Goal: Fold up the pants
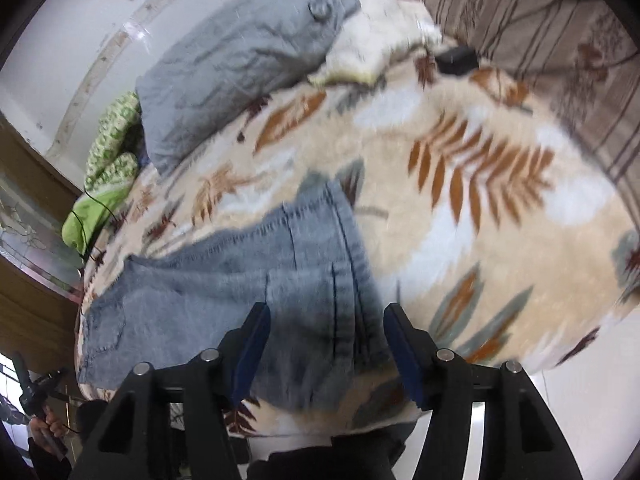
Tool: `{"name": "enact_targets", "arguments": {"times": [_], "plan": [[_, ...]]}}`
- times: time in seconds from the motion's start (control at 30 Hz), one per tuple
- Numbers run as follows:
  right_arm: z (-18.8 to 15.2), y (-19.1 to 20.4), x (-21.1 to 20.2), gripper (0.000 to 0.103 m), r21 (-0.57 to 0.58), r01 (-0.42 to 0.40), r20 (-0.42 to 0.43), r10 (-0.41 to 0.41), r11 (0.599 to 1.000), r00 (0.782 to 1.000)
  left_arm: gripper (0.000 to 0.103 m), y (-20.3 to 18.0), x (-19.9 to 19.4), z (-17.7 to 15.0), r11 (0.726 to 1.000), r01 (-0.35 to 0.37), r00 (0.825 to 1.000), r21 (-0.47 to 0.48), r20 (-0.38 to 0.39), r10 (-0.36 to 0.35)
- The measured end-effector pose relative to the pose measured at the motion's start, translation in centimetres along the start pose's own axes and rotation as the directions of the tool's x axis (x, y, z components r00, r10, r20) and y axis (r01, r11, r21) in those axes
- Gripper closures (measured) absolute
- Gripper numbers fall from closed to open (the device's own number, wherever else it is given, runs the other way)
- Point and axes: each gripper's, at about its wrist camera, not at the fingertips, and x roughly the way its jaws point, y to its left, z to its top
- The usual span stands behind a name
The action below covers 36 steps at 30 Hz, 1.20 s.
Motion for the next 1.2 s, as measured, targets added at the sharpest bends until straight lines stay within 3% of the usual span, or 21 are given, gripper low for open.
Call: {"name": "enact_targets", "arguments": {"times": [0.13, 0.33, 0.67, 0.8, 0.83, 0.93, 1.2], "plan": [[1.4, 0.1, -0.1, 0.040, 0.001, -0.017, 0.008, 0.017, 1.000, 1.000, 0.100, -2.5, 0.6, 0.0, 0.998, 0.023, 1.000, 0.051, -0.005, -0.023], [2.0, 0.9, 2.4, 0.040, -0.036, -0.012, -0.059, 0.010, 0.999, 0.998, 0.100, -5.2, 2.3, -0.7, 0.994, 0.047, 0.998, 0.094, -0.053, -0.042], [2.8, 1.4, 7.0, 0.042, -0.012, 0.032, -0.162, -0.034, 0.999, 0.986, 0.100, -6.4, 3.9, -1.2, 0.994, 0.051, 0.995, 0.100, -0.095, -0.042], [2.6, 1.5, 8.0, 0.053, -0.005, 0.049, -0.203, -0.049, 0.999, 0.978, 0.100, -6.4, 4.0, -1.4, 0.993, 0.061, 0.994, 0.097, -0.100, -0.051], [2.5, 1.6, 8.1, 0.065, -0.015, 0.058, -0.200, -0.060, 0.998, 0.978, 0.100, -6.4, 4.0, -1.4, 0.993, 0.062, 0.993, 0.097, -0.102, -0.052], [2.5, 1.8, 7.8, 0.087, -0.038, 0.076, -0.189, -0.082, 0.996, 0.979, 0.100, -6.5, 4.1, -1.5, 0.993, 0.065, 0.993, 0.098, -0.106, -0.055], [4.7, 3.8, 4.8, 0.088, -0.082, 0.093, -0.037, -0.096, 0.992, 0.995, 0.100, -6.7, 4.2, -1.5, 0.993, 0.071, 0.992, 0.093, -0.114, -0.060]]}}
